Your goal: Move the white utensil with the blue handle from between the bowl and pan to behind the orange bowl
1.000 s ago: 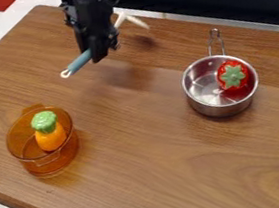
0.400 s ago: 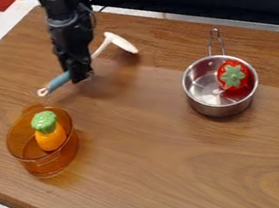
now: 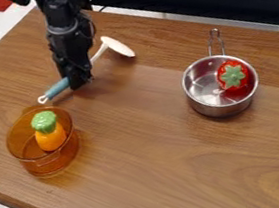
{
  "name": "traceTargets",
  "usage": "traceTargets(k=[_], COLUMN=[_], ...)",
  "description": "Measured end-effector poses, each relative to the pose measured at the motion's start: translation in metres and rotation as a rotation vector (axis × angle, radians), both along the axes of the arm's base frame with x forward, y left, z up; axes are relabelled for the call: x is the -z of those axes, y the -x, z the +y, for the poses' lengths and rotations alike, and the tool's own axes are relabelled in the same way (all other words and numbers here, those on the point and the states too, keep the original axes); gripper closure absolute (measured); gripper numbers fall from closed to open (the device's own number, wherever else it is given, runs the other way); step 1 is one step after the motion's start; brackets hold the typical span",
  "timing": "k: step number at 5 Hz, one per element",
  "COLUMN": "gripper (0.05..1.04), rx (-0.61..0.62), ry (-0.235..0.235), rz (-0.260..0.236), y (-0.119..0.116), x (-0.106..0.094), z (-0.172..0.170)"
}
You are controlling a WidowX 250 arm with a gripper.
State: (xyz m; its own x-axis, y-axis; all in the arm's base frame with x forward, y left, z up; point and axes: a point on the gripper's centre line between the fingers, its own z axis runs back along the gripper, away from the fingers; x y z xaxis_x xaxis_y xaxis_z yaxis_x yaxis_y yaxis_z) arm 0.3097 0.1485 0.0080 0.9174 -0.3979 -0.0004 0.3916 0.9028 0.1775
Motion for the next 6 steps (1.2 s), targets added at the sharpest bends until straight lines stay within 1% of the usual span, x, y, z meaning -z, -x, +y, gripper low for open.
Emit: traceTargets(k=[1, 2, 3, 4, 5, 6], gripper=[0.849, 0.817, 0.576, 0.290, 0.093, 0.087], rx=[-0.016, -0.017, -0.078, -0.108, -0.128, -0.251], ry=[0.029, 0.028, 0.014, 0.028, 0.024, -0.018], rz=[-0.009, -0.019, -0.001, -0.003, -0.010, -0.068], y=[0.004, 0.005, 0.008, 0.006, 0.007, 0.011], x=[0.001, 0.002, 0.001, -0.002, -0.001, -0.016], z=[0.007, 0.011, 0.011, 0.010, 0.012, 0.014])
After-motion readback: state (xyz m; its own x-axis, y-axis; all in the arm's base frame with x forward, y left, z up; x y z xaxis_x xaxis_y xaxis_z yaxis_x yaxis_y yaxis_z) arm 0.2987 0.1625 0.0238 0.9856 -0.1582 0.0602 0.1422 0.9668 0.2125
